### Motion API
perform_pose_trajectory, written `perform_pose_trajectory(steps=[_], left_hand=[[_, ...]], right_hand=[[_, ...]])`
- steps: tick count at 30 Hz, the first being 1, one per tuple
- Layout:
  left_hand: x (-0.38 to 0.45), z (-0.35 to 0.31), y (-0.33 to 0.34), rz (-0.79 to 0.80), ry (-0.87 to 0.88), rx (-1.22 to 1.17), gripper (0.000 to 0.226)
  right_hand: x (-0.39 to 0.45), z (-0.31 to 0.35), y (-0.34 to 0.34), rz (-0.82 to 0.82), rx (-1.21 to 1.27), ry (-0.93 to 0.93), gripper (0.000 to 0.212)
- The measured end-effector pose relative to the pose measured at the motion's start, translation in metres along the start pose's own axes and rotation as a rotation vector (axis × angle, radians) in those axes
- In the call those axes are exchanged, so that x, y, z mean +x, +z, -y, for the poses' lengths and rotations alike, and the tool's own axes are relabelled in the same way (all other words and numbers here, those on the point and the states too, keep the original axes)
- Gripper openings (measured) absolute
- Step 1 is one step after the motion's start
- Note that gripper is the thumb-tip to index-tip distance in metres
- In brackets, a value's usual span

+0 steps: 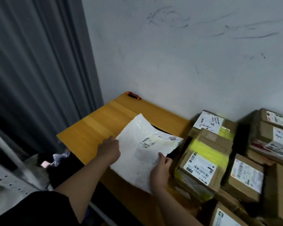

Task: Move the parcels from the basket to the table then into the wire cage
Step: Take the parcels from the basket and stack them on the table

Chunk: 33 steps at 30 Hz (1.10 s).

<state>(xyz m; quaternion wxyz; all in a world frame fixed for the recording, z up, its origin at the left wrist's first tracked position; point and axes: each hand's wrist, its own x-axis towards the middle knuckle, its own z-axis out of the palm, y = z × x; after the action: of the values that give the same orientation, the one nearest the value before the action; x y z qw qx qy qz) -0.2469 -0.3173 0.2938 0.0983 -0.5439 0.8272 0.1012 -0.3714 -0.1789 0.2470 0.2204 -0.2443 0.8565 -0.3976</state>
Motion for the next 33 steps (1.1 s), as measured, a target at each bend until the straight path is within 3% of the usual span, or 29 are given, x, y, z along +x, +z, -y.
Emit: perform_pose_trajectory(steps=[4, 9, 12, 17, 22, 26, 33], left_hand=[[0.026, -0.018, 0.009, 0.07, 0.061, 0.122, 0.055], [0.036, -0.029, 0.024, 0.328, 0.034, 0.109, 0.078], [0.037, -0.023, 0.029, 0.326, -0.007, 0.142, 0.079], [0.029, -0.009, 0.019, 0.2, -0.062, 0.099, 0.073], [-0.019, 0.026, -0.002, 0.002, -0.116, -0.184, 0.039], [-0.085, 0.085, 0.005, -0.16, -0.326, -0.436, 0.023], [-0.222, 0.202, 0.108, -0.15, -0.684, -0.761, 0.019]], right_hand=[[0.024, -0.005, 0.014, 0.071, -0.06, 0.075, 0.065], [0.045, -0.007, 0.017, 0.146, -0.119, 0.301, 0.06], [0.048, -0.007, 0.021, 0.144, -0.206, 0.334, 0.069], [0.036, 0.0, 0.022, 0.142, -0.44, 0.048, 0.072], [0.005, 0.032, 0.024, 0.203, -0.388, -0.23, 0.04], [-0.042, 0.052, 0.043, 0.327, -0.344, -0.35, 0.022], [-0.159, 0.021, 0.118, 0.608, -0.477, -0.405, 0.016]])
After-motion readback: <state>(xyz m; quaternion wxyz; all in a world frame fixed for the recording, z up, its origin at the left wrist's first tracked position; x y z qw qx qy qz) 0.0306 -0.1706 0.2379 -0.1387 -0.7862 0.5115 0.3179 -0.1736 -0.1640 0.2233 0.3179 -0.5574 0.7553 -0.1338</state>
